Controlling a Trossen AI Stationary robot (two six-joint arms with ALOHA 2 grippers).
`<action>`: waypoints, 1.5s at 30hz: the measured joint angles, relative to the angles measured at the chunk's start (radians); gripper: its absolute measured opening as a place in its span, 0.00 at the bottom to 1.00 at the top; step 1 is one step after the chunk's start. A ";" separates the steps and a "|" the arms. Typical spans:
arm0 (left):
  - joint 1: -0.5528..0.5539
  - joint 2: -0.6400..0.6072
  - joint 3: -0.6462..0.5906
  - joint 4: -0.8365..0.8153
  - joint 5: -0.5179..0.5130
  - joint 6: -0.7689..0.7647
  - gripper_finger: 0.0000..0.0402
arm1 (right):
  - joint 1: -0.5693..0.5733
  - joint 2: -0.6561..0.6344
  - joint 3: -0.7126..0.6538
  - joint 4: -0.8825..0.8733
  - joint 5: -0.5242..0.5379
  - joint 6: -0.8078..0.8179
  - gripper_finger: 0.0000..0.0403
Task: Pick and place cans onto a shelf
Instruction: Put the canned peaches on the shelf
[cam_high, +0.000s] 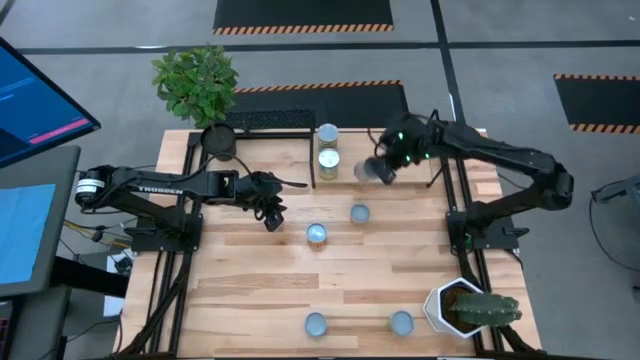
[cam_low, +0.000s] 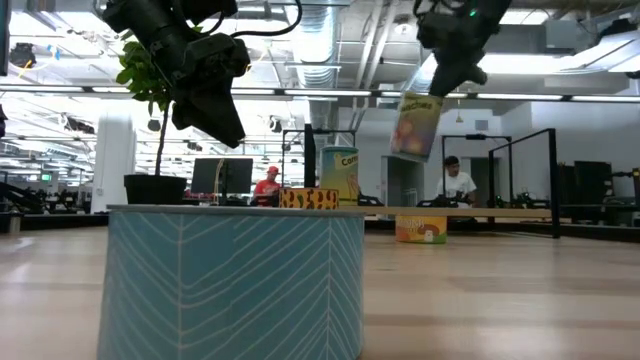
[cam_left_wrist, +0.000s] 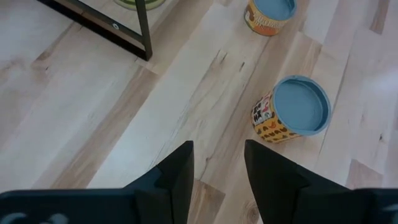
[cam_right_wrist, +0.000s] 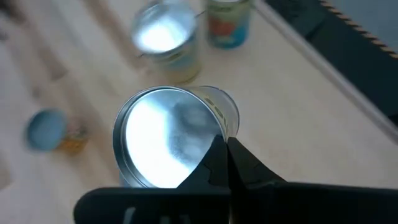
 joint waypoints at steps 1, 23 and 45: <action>0.000 0.000 0.000 0.000 0.000 0.000 0.33 | -0.028 0.017 0.005 0.010 0.000 -0.014 0.00; 0.000 0.000 0.000 0.000 -0.020 0.014 0.33 | -0.293 0.550 0.429 -0.131 -0.170 -0.192 0.00; 0.001 0.000 0.000 0.000 -0.032 0.042 0.33 | -0.298 0.593 0.449 -0.109 -0.193 -0.227 0.04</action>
